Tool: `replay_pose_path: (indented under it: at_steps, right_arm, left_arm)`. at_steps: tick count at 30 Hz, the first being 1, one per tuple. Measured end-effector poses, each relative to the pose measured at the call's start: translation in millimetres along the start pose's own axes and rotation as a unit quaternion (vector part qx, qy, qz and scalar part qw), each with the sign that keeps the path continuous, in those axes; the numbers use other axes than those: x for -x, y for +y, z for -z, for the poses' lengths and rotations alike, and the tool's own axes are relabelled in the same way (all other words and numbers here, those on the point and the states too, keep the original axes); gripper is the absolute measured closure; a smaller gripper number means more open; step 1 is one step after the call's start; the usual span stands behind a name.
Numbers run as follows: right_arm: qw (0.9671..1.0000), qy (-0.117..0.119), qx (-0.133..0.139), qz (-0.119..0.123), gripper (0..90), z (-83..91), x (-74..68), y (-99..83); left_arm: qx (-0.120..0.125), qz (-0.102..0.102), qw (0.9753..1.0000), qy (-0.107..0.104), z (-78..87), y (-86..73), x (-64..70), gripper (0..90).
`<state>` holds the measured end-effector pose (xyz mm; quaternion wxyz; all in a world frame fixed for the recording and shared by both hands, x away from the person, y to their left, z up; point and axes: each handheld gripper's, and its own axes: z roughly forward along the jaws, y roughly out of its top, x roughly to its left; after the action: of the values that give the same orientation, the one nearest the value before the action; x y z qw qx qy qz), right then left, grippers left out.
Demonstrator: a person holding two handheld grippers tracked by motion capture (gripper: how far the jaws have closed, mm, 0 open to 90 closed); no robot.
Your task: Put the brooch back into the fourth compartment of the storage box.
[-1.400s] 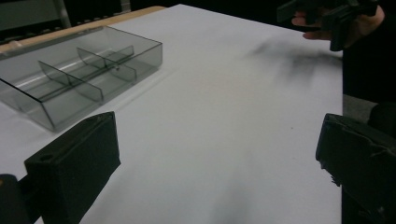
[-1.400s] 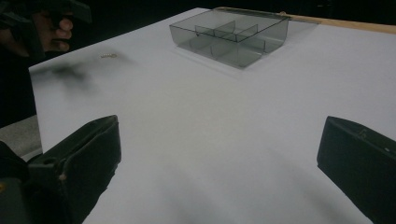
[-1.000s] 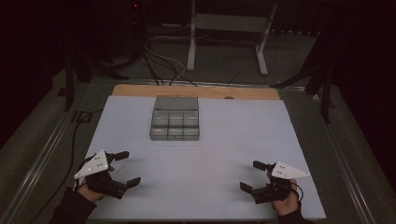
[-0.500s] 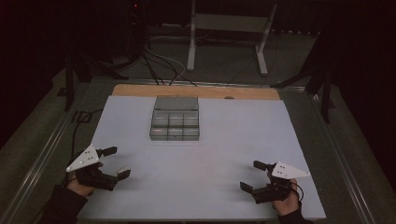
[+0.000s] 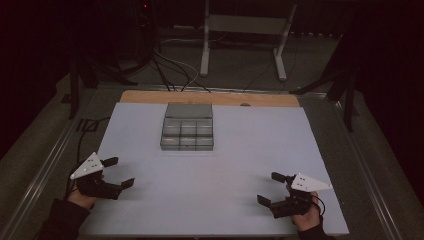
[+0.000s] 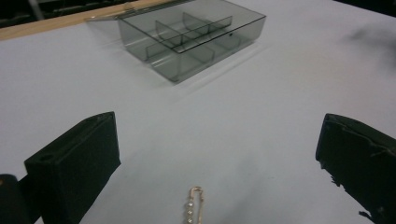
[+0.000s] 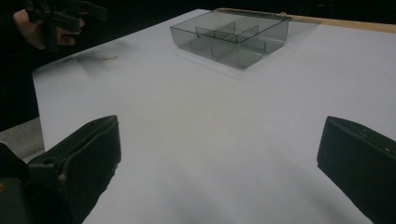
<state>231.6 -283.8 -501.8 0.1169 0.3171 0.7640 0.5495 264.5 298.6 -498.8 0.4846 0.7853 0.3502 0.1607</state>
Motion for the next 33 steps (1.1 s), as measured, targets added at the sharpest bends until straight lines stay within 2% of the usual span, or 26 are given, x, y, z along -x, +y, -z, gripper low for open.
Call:
replay_pose_path:
  at_steps: [5,9,12,20,26,29,33]
  right_arm:
    - [1.0,0.0,-0.001,0.0,0.0,-0.3,0.0,-0.1]
    - [1.0,-0.001,0.0,0.0,0.0,0.1,0.5,0.0]
    - [1.0,-0.001,0.0,-0.002,0.0,0.3,0.4,-0.1]
    - [1.0,-0.001,0.0,-0.001,0.0,0.9,0.5,0.2]
    - [1.0,-0.001,0.0,-0.001,0.0,1.1,0.5,0.3]
    - [1.0,-0.001,-0.001,-0.001,0.0,1.1,0.6,0.2]
    - [1.0,-0.001,0.001,-0.002,0.0,1.2,0.6,0.3]
  left_arm:
    - [-0.022,0.007,0.9997,0.007,-4.6,-3.9,-1.4,1.4]
    - [-0.03,0.016,0.9994,0.011,-7.6,-6.4,-2.3,1.4]
    - [-0.04,0.012,0.999,0.014,-8.9,-7.4,-2.7,1.4]
    - [-0.06,0.019,0.9978,0.022,-12.3,-10.7,-4.0,1.4]
    - [-0.085,0.024,0.9959,0.018,-14.8,-12.7,-4.7,1.4]
    - [-0.099,0.021,0.9947,0.02,-16.6,-13.8,-4.4,1.4]
    - [-0.107,0.02,0.9939,0.013,-16.8,-14.7,-5.0,3.9]
